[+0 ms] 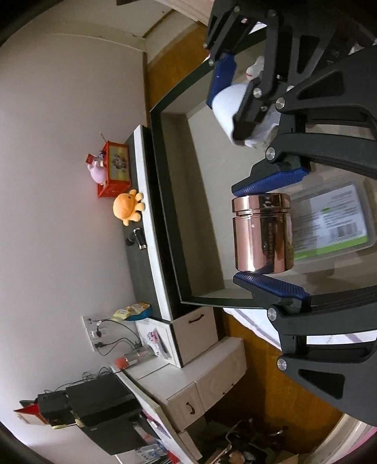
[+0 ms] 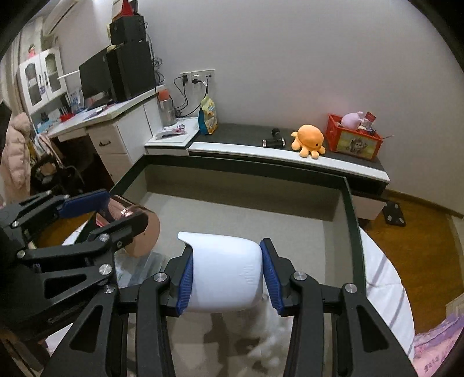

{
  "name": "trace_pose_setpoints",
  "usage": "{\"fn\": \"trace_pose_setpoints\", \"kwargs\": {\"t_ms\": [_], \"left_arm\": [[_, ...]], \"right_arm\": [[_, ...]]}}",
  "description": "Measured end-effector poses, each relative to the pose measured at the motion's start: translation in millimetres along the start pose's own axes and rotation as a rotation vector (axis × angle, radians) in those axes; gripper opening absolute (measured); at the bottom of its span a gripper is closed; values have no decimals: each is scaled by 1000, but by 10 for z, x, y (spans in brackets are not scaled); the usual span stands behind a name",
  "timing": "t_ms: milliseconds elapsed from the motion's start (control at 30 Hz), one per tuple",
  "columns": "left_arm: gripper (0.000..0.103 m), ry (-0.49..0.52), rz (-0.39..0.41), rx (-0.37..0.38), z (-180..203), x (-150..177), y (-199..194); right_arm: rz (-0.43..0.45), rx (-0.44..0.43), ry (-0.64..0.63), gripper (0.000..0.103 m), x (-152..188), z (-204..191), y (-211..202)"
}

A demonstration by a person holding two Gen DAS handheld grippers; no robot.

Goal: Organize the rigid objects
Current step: 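Carry the copper can and white block into the pink box and release, then withdraw both tools from the pink box back over the bed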

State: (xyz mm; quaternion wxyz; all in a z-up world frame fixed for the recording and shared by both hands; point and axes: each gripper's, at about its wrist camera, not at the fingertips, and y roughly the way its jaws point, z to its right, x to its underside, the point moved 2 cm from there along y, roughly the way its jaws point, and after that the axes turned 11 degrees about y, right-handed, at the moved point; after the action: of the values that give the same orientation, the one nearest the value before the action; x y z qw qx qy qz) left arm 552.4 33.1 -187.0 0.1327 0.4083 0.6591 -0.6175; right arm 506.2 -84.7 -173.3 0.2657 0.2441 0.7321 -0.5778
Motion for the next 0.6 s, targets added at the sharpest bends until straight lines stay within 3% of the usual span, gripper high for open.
{"fn": "trace_pose_setpoints", "kwargs": {"t_ms": [100, 233, 300, 433, 600], "left_arm": [[55, 11, -8, -15, -16, -39, 57], [66, 8, -29, -37, -4, -6, 93], [74, -7, -19, -54, -45, 0, 45], [88, -54, 24, -49, -147, 65, -194], [93, -42, 88, -90, -127, 169, -653]], "right_arm": [[-8, 2, 5, 44, -41, 24, 59], [-4, 28, 19, 45, -34, 49, 73], [4, 38, 32, 53, -35, 75, 46], [40, 38, 73, 81, -50, 171, -126], [97, 15, 71, 82, -22, 110, -480]]}}
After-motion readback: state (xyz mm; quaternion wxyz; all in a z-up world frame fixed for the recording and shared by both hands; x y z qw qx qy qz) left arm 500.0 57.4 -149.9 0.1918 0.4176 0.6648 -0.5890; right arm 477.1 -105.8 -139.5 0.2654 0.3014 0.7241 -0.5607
